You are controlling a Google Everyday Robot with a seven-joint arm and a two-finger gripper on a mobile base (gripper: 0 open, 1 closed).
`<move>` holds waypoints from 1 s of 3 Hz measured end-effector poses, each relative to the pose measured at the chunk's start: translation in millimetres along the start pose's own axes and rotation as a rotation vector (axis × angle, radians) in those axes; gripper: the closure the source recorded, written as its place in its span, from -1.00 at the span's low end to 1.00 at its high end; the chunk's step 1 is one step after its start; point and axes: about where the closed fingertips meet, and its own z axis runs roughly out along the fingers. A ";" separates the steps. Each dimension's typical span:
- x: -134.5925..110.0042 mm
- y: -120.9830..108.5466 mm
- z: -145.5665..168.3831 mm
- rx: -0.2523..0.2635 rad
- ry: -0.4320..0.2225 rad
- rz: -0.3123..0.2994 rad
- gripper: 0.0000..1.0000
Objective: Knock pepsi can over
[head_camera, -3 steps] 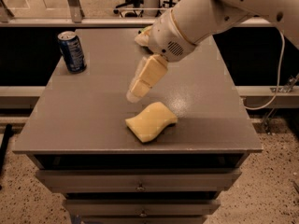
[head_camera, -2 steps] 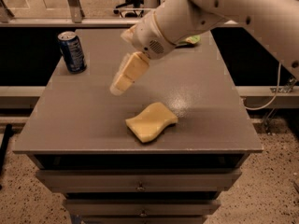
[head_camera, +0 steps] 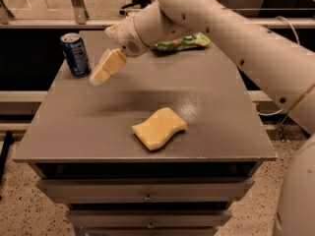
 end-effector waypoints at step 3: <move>-13.1 -45.6 87.9 0.017 -0.130 0.107 -1.00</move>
Offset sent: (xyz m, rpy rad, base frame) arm 0.0673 0.0716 -0.0256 0.1469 0.0475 -0.0548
